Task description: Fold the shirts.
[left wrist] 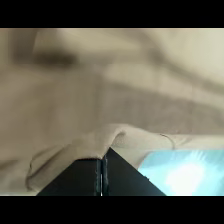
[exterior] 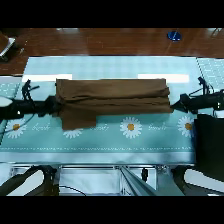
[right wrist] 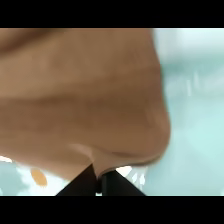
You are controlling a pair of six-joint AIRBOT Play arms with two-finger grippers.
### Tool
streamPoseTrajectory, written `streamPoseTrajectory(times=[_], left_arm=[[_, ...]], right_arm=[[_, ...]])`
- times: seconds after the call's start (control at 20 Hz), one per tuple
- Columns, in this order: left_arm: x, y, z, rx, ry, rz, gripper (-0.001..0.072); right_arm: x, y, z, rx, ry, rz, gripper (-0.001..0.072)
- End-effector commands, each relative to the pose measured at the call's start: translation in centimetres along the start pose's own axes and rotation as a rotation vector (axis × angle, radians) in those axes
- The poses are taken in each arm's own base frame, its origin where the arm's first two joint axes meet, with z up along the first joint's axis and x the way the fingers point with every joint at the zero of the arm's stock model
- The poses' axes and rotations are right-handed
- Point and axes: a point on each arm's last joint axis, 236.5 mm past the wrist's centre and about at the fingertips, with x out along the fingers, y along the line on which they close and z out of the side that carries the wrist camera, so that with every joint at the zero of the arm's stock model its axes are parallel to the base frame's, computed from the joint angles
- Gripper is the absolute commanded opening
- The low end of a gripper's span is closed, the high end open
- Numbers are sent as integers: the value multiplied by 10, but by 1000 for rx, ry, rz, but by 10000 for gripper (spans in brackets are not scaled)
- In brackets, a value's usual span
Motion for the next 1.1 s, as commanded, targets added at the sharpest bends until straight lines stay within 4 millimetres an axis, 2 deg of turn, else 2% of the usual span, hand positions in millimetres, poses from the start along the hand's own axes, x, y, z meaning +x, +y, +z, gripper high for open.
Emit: streamPoseTrajectory(times=[0.0,0.15,0.35,0.5,0.7,0.75,0.8,0.85,0.95,1.05], left_arm=[[10,-9,57,-36,-42,-20,23],[29,-8,95,-86,-29,-27,23],[66,-14,120,-58,49,-48,22],[87,-14,141,-51,52,-54,22],[98,-15,159,-42,40,-60,23],[98,-16,160,-21,38,-62,93],[97,-18,160,-14,41,-65,347],[92,-22,159,-4,58,-74,510],[66,-17,164,25,94,-65,509],[31,7,162,39,127,19,509]], right_arm=[[8,19,47,-60,-41,19,22],[17,25,93,-36,-91,15,22],[30,36,134,-35,-109,56,22],[45,42,154,-34,-118,78,22],[61,36,169,9,-123,94,23],[62,35,171,9,-133,90,80],[61,34,173,12,-140,89,316],[56,34,176,7,-145,91,411],[33,30,179,0,-136,102,411],[4,13,179,19,-139,99,411]])
